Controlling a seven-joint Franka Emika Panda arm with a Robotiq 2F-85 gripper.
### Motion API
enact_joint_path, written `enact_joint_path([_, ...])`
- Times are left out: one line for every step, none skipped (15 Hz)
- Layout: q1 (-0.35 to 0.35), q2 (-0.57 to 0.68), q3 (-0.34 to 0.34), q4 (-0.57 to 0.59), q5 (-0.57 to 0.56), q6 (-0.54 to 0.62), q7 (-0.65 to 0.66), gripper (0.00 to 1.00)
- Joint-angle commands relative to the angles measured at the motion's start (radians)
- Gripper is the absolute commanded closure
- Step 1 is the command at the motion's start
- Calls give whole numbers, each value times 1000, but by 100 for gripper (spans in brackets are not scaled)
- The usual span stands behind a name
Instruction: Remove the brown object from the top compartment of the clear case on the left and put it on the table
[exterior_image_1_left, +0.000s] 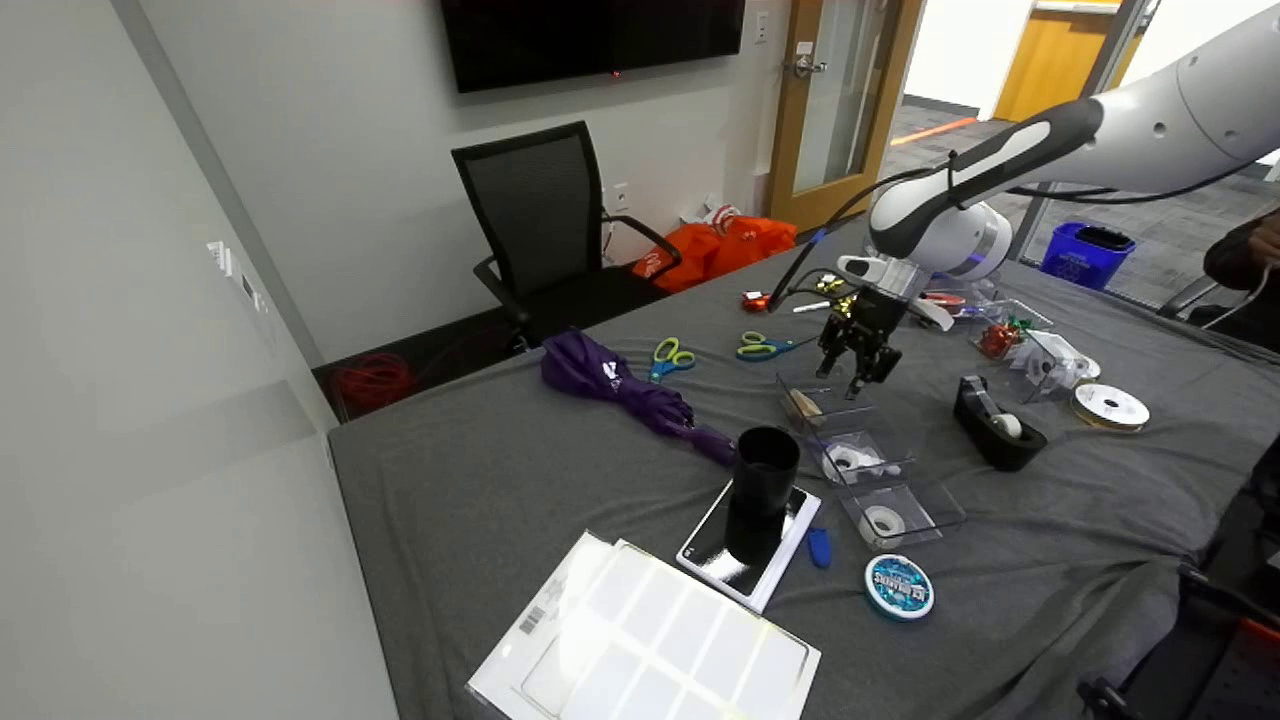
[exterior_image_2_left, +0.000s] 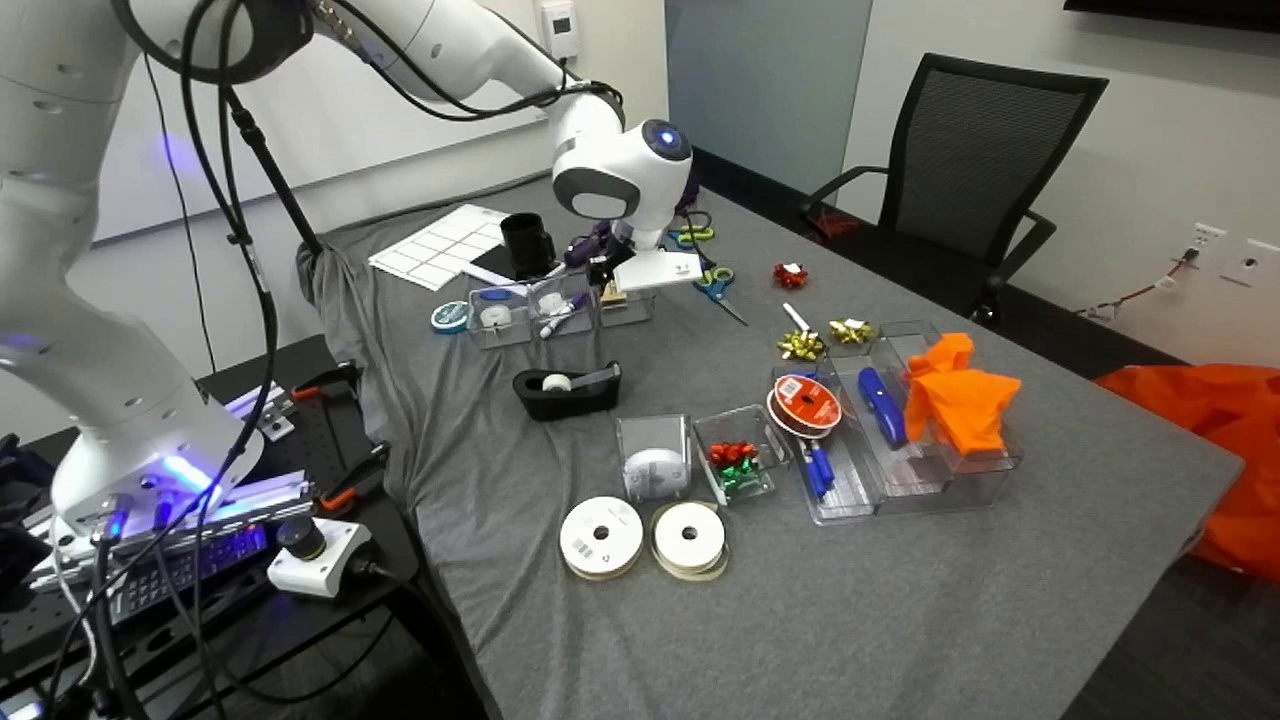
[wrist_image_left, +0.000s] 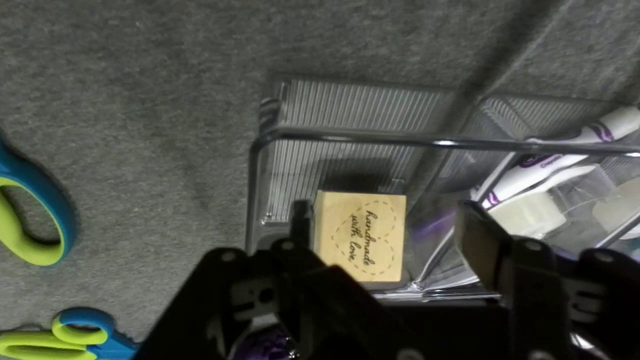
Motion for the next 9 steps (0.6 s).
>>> enact_joint_path([-26, 12, 34, -6, 25, 35, -26, 57])
enact_joint_path([-26, 17, 38, -2, 27, 41, -28, 63])
enact_joint_path([-26, 22, 40, 1, 29, 47, -29, 69])
enact_joint_path([-26, 29, 43, 5, 31, 53, -29, 60])
enact_joint_path([-26, 35, 47, 8, 32, 61, -30, 55])
enact_joint_path([-26, 43, 51, 10, 33, 73, -31, 47])
enact_joint_path([-26, 53, 56, 13, 33, 85, -32, 44])
enact_joint_path([-25, 63, 60, 16, 32, 96, -31, 37])
enact_joint_path([-26, 72, 66, 15, 31, 109, -32, 32])
